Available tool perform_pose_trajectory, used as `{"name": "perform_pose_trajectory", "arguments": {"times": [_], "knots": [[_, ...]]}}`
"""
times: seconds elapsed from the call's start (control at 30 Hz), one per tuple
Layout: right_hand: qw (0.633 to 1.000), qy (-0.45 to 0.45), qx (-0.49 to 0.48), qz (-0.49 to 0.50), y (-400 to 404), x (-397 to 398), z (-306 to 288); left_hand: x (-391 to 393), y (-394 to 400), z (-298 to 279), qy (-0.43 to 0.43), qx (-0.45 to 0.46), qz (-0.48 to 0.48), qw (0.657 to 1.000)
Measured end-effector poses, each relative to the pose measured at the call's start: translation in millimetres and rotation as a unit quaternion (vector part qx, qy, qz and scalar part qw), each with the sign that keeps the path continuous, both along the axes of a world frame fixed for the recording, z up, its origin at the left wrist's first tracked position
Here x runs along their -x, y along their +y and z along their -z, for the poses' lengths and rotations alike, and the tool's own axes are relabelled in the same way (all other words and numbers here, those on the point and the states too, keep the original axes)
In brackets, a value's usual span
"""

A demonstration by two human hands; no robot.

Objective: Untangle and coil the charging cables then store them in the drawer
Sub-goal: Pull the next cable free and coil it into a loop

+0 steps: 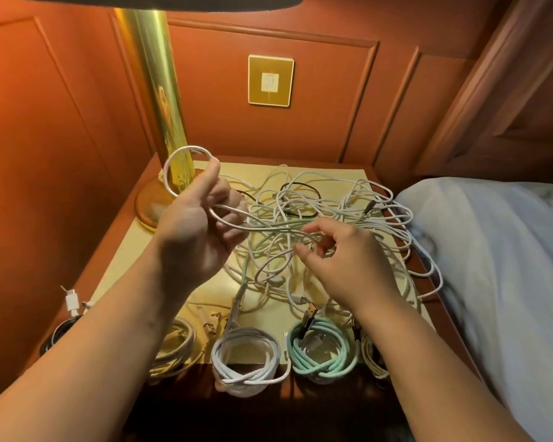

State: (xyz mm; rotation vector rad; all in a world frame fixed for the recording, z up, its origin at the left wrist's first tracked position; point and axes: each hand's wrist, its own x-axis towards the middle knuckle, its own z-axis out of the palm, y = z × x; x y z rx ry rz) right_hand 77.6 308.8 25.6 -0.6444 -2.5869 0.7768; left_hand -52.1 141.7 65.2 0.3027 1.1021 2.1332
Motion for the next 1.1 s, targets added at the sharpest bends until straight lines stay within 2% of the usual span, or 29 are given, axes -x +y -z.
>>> {"name": "perform_pose_trajectory", "arguments": {"times": [0.13, 0.27, 0.43, 0.5, 0.63, 0.77, 0.97, 1.1], "knots": [[0.999, 0.034, 0.026, 0.031, 1.8, 0.8, 3.0, 8.3, -7.4, -0.4, 0.030, -0.015, 0.009, 0.999], [0.994, 0.102, 0.027, 0.037, -0.7, 1.5, 1.0, 9.3, -10.0, 6.5, 0.193, 0.122, 0.011, 0.974], [0.986, 0.156, -0.031, 0.049, -7.0, 4.5, 1.0, -4.4, -3.7, 9.7, 0.278, 0.181, 0.056, 0.942], [0.984, 0.164, -0.047, 0.048, -8.8, 4.9, 1.2, -11.7, -0.7, 8.6, 0.324, 0.213, 0.056, 0.920], [0.982, 0.176, -0.053, 0.032, -11.0, 4.5, -0.3, -14.3, -1.3, 14.6, 0.452, 0.282, 0.011, 0.846], [0.981, 0.184, -0.050, 0.022, -14.4, 4.2, -3.7, -11.4, -3.4, 18.4, 0.511, 0.279, -0.005, 0.813], [0.985, 0.140, -0.076, 0.063, -2.0, 5.4, -0.6, -13.2, -2.8, 11.4, 0.439, 0.197, -0.068, 0.874], [0.990, 0.108, -0.012, 0.085, 5.2, 0.7, -2.6, -9.8, -6.8, 0.1, 0.328, 0.180, -0.099, 0.922]]}}
